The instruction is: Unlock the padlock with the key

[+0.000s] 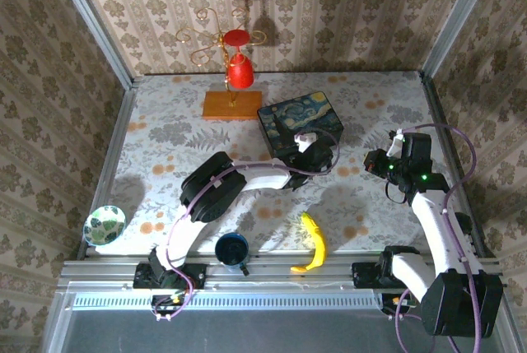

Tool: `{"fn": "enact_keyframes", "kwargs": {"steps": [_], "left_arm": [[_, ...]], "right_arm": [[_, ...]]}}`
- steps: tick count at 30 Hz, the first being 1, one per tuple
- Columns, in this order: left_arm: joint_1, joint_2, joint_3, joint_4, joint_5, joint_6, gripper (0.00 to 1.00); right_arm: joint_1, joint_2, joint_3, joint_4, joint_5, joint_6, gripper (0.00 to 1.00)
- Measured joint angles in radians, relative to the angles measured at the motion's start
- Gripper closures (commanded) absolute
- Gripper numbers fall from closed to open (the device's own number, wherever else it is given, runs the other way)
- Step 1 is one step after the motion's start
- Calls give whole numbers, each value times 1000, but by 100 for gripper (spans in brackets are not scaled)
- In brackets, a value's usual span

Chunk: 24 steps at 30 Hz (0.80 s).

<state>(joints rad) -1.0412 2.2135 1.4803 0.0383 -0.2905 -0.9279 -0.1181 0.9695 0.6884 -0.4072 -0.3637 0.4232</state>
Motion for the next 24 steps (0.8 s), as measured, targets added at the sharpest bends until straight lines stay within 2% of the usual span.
{"fn": "enact_keyframes", "kwargs": {"steps": [10, 11, 13, 15, 17, 20, 24], "left_arm": [[5, -2, 4, -27, -23, -10, 37], [5, -3, 7, -42, -33, -11, 35], [5, -4, 22, -92, -66, -15, 21], [4, -4, 45, -141, -97, -13, 14], [4, -4, 63, -195, -124, -8, 12], [2, 17, 138, -300, -151, -10, 9], [-13, 106, 341, -452, -196, -26, 9]], "right_arm": [[0, 0, 0, 0, -10, 0, 100], [0, 0, 0, 0, -10, 0, 100], [0, 0, 0, 0, -10, 0, 100], [0, 1, 0, 0, -10, 0, 100], [0, 5, 0, 0, -10, 0, 100], [0, 14, 0, 0, -10, 0, 100], [0, 19, 0, 0, -11, 0, 100]]}}
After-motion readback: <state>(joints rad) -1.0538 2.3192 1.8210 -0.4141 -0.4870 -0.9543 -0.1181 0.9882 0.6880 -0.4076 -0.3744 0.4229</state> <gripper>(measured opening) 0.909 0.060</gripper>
